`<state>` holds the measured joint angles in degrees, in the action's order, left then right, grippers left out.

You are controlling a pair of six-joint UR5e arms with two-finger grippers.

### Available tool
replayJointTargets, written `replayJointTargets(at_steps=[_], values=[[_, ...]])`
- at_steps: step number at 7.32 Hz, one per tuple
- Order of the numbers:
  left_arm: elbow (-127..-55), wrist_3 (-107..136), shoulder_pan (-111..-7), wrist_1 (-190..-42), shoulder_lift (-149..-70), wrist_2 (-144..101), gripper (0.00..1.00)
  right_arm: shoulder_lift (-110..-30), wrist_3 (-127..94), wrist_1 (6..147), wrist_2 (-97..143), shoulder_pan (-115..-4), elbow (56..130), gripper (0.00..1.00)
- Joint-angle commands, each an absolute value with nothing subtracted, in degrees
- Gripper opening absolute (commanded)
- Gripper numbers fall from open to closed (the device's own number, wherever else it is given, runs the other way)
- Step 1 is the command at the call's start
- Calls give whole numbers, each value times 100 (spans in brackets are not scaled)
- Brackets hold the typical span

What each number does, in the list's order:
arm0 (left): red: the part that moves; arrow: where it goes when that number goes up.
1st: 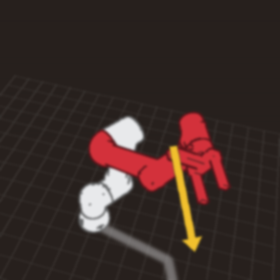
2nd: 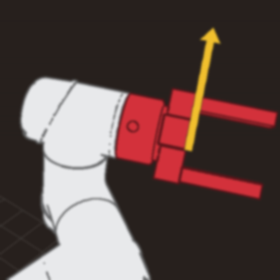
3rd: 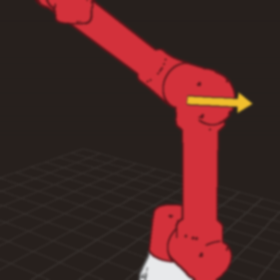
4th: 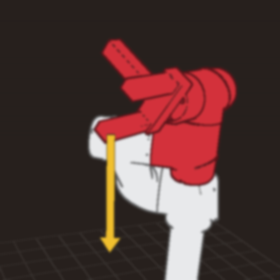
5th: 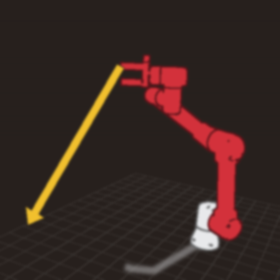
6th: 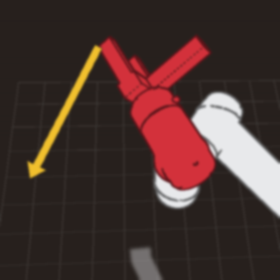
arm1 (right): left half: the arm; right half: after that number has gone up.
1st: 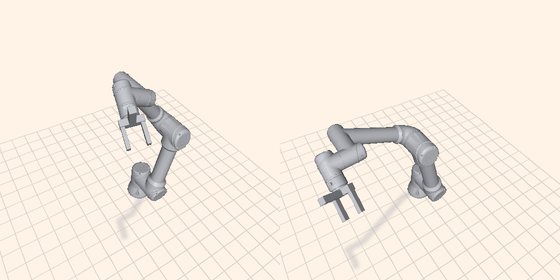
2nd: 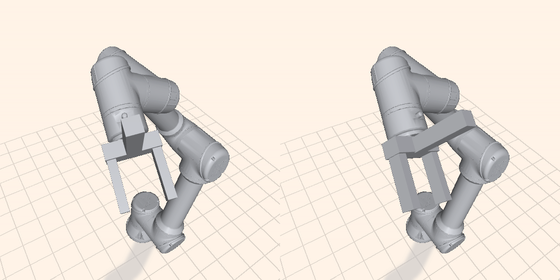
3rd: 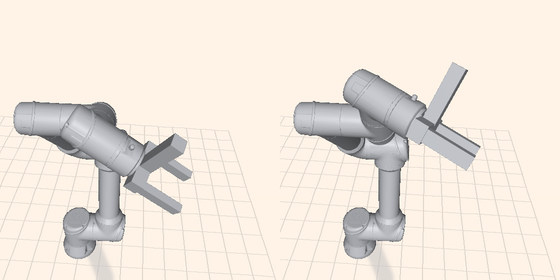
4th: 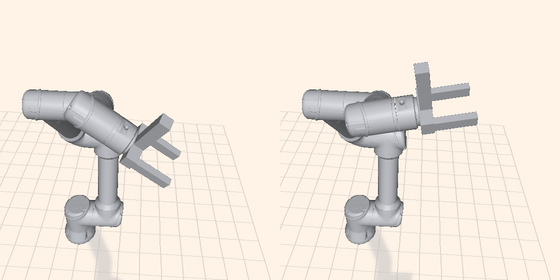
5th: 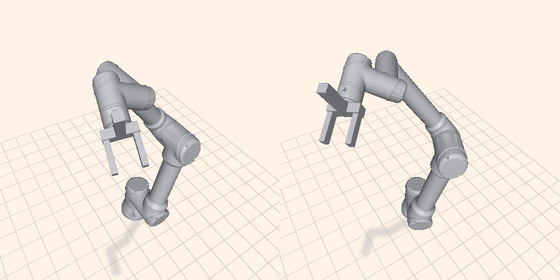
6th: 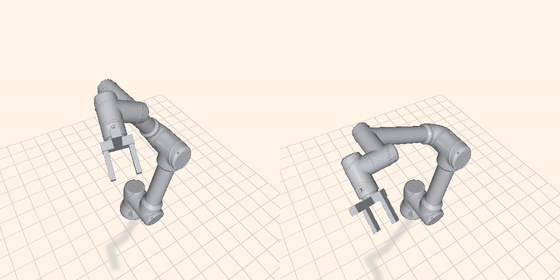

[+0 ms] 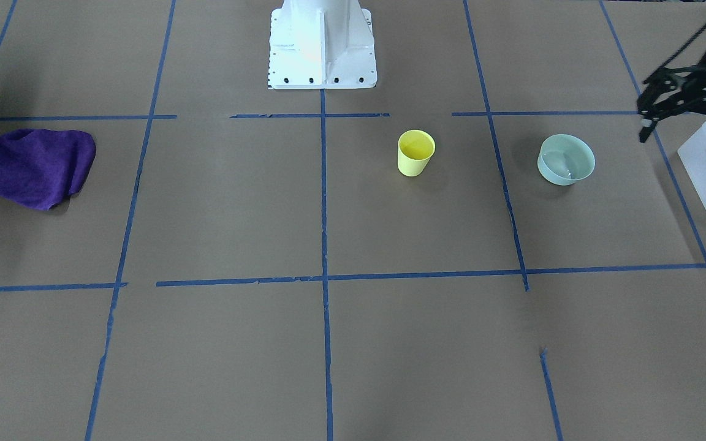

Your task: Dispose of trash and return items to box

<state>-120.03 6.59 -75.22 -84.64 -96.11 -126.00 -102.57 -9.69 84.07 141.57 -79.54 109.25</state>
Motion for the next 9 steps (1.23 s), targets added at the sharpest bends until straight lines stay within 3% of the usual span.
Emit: replayJointTargets(at_steps=[1,5,9], values=[[-11524,-950,-8443,-8603,-8846,-12893,99,-10213,-984,8106,14089,-7954,10942,100],[-10899,-1336,-9314,-8692,-8623,-13429,100,-9320,-888,8950,13289,-8076,10793,100],[-11431,-813,-9344,-8640,-8692,-13517,100,-9097,-791,9281,13324,-8165,10793,100]])
